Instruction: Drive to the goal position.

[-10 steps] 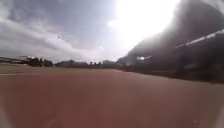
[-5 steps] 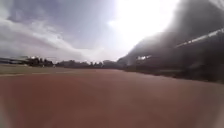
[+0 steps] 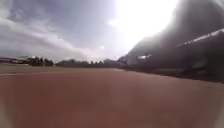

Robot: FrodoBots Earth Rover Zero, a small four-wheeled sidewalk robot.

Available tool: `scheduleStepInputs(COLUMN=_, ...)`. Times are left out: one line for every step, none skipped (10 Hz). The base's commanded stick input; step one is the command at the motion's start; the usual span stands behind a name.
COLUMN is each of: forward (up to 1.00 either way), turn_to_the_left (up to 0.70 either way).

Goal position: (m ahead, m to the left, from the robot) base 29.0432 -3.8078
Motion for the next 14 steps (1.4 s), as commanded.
scheduleStepInputs(forward=0.70, turn_to_the_left=0.00)
scheduleStepInputs(forward=0.70, turn_to_the_left=0.00)
scheduleStepInputs(forward=0.70, turn_to_the_left=0.00)
scheduleStepInputs(forward=0.70, turn_to_the_left=0.00)
scheduleStepInputs(forward=0.70, turn_to_the_left=0.00)
scheduleStepInputs(forward=0.70, turn_to_the_left=0.00)
scheduleStepInputs(forward=0.70, turn_to_the_left=0.00)
scheduleStepInputs(forward=0.70, turn_to_the_left=0.00)
scheduleStepInputs(forward=0.70, turn_to_the_left=0.00)
scheduleStepInputs(forward=0.70, turn_to_the_left=0.00)
scheduleStepInputs(forward=0.70, turn_to_the_left=0.00)
scheduleStepInputs(forward=0.70, turn_to_the_left=0.00)
scheduleStepInputs(forward=0.70, turn_to_the_left=0.00)
scheduleStepInputs(forward=0.70, turn_to_the_left=0.00)
